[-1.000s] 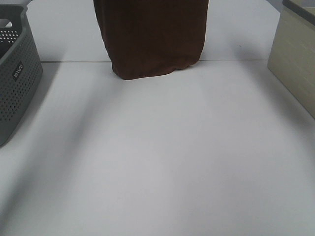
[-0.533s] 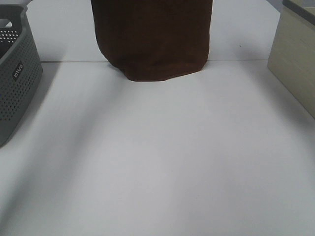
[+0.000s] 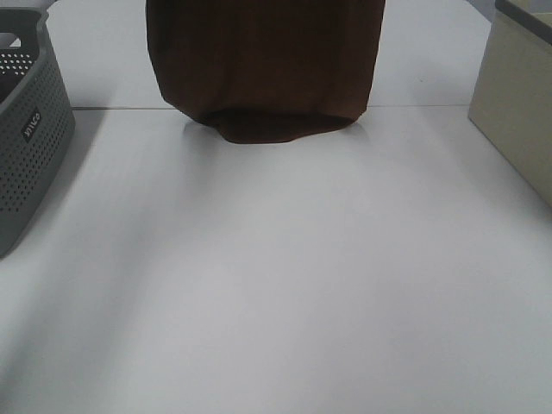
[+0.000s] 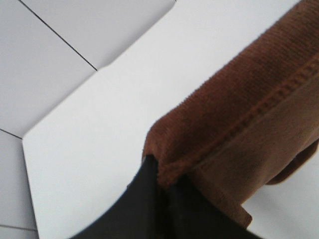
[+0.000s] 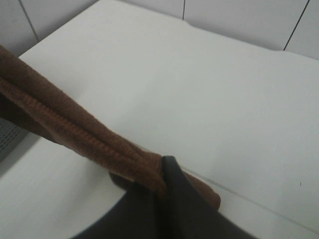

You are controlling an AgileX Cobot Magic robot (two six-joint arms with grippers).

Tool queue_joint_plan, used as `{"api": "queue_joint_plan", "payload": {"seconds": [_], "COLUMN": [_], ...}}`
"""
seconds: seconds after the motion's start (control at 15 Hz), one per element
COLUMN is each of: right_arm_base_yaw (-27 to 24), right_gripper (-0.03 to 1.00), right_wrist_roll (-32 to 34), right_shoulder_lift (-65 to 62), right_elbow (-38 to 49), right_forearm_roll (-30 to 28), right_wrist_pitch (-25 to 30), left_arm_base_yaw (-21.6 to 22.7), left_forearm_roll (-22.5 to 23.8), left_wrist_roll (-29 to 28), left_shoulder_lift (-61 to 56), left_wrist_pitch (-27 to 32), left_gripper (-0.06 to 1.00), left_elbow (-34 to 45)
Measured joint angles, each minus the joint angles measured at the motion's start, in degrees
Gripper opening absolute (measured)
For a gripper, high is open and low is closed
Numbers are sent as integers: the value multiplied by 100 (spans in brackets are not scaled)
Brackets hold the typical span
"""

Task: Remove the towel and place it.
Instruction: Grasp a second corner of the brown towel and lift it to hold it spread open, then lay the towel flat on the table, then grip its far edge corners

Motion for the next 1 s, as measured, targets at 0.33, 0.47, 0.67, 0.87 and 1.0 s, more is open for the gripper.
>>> {"api": "queue_joint_plan", "payload": {"seconds": [0.33, 0.47, 0.67, 0.87, 1.0], "right_arm_base_yaw": [11, 11, 11, 23, 57], "right_gripper": [1, 1, 1, 1, 1], "right_wrist_roll": [86, 86, 86, 86, 86], "right_shoulder_lift": [-390, -584, -796, -1226, -1679], "right_elbow": [510, 1031, 1318, 1828, 2441], "right_forearm_roll": [92, 86, 143, 390, 504], "right_wrist_pitch": [395, 395, 401, 418, 430], "left_arm_base_yaw": [-23, -23, -23, -34, -34], "left_forearm_roll": [-126, -143, -80, -126, -235], "left_wrist_roll": [-573, -825, -1283, -1644, -1719], "left_shoulder_lift": [-138, -367, -1192, -2143, -2727], "left_wrist_pitch": [808, 819, 819, 722, 653], "left_gripper": [0, 0, 0, 0, 0], "left_elbow": [97, 533, 1770, 3025, 3730]}}
